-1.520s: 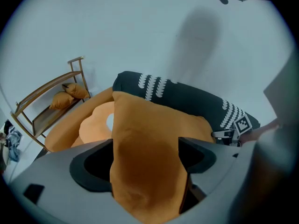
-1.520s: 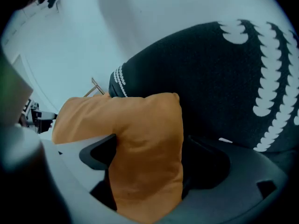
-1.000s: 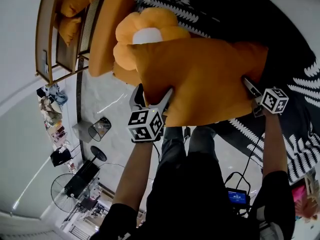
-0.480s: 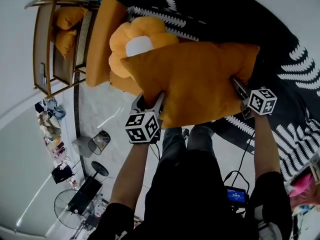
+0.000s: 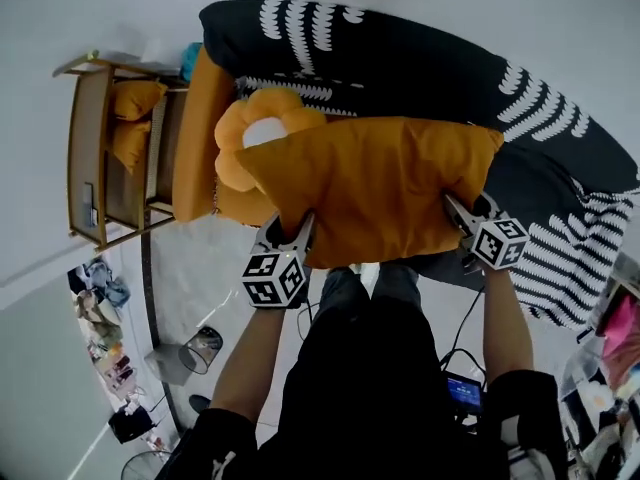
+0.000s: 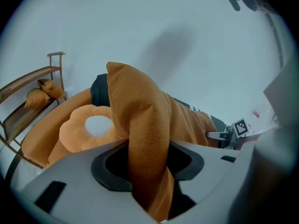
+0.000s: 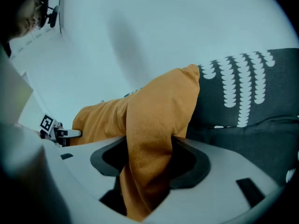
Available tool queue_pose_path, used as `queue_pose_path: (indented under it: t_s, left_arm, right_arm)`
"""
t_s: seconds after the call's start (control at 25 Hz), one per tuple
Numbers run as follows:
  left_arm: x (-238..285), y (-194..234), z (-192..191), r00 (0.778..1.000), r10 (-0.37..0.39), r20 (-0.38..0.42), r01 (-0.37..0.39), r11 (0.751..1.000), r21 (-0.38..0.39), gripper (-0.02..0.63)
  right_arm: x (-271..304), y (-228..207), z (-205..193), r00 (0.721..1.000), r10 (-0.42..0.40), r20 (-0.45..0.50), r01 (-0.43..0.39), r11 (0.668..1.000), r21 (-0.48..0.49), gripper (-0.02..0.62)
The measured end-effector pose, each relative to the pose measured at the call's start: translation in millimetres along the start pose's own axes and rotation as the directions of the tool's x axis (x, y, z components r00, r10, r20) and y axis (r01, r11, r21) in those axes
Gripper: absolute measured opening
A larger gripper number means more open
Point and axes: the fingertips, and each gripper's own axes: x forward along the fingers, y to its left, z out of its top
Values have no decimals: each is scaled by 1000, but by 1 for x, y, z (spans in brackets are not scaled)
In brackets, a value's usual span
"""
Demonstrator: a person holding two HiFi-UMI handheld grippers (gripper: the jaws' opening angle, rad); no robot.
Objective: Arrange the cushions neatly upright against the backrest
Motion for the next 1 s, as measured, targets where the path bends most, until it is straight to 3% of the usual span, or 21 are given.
queue_pose_path:
  t_s: [0.16,0.28,0.52,0.72,0.88,1.0]
  left_arm:
    - [-22,-13,29,991,-131,31,128,987,102,209]
    - [-31,-27,47,976,-216,42,206,964,171,209]
    - [-38,-86,74,944,-327,43,302,910,284,209]
    - [-39,-152,87,915,-399,56,356,868,347,210]
    - [-12,-221,84,904,-424,49,382,855,350,209]
    - [6,-278,79,909,-414,43,372,855,361,210]
  right_arm:
    - [-56,33,1,987,-100,123,94,994,57,273]
    - [-96,52,-2,959,-176,221,157,982,102,276]
    - [-172,58,-5,893,-269,360,207,957,202,276]
    - [-229,33,1,839,-312,446,232,946,224,276]
    - [-278,-17,15,808,-338,482,256,939,230,278]
    - [-315,-63,23,801,-336,496,247,939,238,278]
